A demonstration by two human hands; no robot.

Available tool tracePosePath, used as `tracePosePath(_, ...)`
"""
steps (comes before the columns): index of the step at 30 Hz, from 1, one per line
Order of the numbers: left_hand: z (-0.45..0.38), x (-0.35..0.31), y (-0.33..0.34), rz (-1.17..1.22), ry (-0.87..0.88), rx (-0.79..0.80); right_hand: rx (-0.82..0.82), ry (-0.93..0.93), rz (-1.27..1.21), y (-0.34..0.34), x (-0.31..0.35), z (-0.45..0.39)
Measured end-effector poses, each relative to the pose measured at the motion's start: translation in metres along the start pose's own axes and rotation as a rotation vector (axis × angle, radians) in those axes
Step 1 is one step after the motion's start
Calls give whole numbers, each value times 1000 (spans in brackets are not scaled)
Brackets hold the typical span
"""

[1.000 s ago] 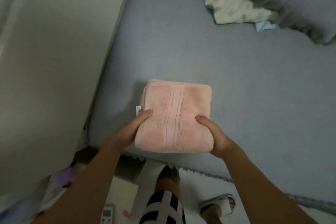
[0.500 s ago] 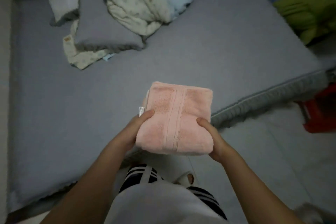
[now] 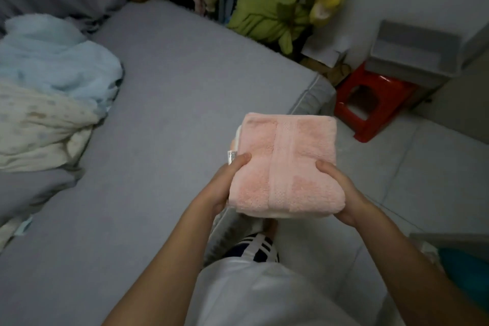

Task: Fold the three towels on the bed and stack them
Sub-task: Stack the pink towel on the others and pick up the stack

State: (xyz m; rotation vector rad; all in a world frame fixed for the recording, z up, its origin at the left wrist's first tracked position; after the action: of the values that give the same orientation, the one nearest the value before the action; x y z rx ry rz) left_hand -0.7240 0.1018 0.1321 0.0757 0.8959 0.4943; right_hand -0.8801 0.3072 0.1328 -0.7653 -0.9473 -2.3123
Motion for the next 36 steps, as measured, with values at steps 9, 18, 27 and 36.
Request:
tracePosePath(9,-211,-149,105,-141,-60,211,-165,-113,-183,-155,153,-32)
tracePosePath(18,-419,-256,232,-239,-179,361,-239,-178,-258,-342,285,-79)
tracePosePath(27,-574,-349,343,-335,-238,270,-301,-84,-300,-506,421,-115)
tracePosePath(36,-740,-402,388,-151,-365,277,-333,-137,-176,-635,512,-215)
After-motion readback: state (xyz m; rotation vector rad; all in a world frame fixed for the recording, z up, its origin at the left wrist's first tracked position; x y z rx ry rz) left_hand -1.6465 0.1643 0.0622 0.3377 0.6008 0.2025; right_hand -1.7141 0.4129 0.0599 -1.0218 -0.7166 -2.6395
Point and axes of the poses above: each hand's wrist, its own z-axis away from the middle knuckle, its own y-axis out of the palm, x = y × z, the point moved 2 cm from there along -z, towards the middle knuckle, and after that the axes turned 12 degrees about x, right-handed, at the moved point
